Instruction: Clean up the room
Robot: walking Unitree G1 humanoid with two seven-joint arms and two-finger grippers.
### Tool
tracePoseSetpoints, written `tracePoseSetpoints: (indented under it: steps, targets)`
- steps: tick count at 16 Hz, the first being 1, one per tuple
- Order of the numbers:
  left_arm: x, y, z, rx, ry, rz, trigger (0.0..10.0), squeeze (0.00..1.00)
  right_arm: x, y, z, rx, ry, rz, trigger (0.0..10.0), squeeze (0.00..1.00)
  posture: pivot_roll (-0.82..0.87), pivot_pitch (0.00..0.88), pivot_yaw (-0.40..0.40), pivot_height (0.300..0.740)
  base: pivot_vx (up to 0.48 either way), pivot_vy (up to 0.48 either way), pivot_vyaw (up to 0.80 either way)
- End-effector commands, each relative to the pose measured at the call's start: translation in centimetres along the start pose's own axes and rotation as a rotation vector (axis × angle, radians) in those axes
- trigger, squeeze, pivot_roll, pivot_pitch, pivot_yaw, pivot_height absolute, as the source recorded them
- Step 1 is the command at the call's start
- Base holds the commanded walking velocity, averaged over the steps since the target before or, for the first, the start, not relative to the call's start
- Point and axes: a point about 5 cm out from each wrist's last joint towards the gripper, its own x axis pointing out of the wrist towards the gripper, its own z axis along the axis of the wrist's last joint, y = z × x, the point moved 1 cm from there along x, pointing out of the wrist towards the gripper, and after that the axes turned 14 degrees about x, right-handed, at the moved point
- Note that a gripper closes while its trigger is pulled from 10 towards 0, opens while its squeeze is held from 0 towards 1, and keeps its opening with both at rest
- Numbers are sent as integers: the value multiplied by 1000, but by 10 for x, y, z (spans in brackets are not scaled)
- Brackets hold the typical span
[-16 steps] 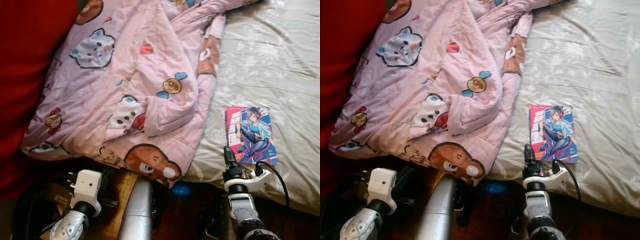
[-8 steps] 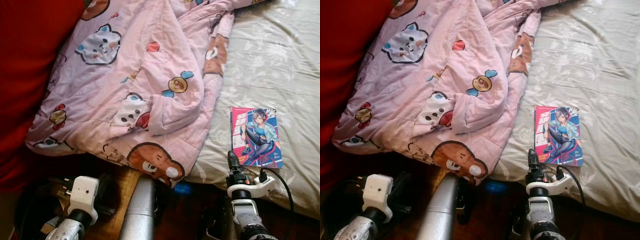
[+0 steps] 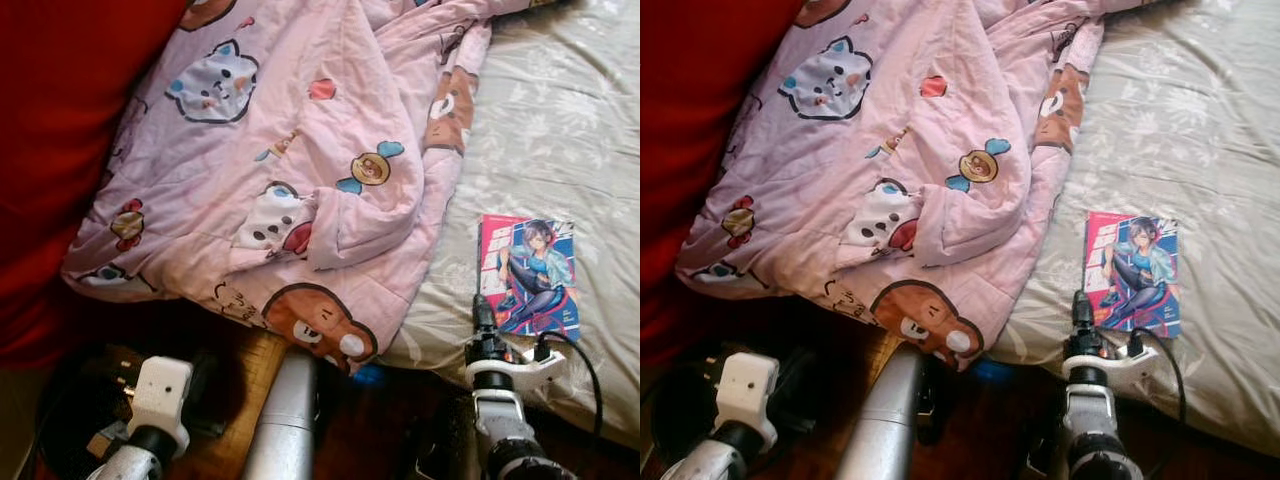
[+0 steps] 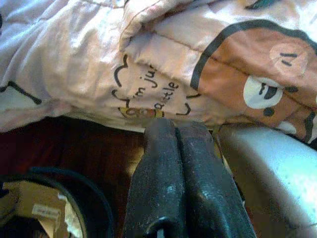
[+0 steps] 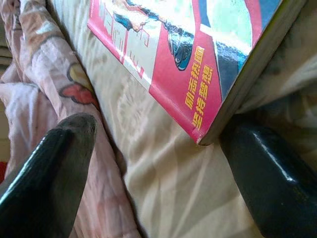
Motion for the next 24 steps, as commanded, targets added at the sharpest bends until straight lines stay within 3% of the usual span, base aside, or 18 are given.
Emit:
tracePoseSetpoints:
  steps: [1,6,12,13,14,19,24]
  targets:
    - [-9,3,-9,13,53,11,10000,0,-4,-4,6,17,-31,-9,10000,0,374,595,192,627,0,0,0]
    - [-18,1,-9,20,68,5,10000,0,-13,-14,24,40,-114,-68,10000,0,394,611,205,627,0,0,0]
    - [-33,5,-4,45,81,-1,10000,0,-14,-14,20,59,-89,-40,9843,0,446,639,244,627,0,0,0]
    - [-35,6,-3,47,84,-2,10000,0,-13,-13,20,61,-88,-38,824,0,454,642,251,627,0,0,0]
    - [-36,6,-3,50,87,-2,10000,0,-12,-11,21,67,-94,-32,0,0,457,646,253,627,0,0,0]
    - [-40,7,-5,57,106,-5,10000,0,-11,-9,28,70,-114,-11,0,0,455,647,256,627,0,0,0]
    - [-32,4,-5,51,102,-8,10000,0,-9,-6,30,67,-115,-1,0,0,425,632,237,627,0,0,0]
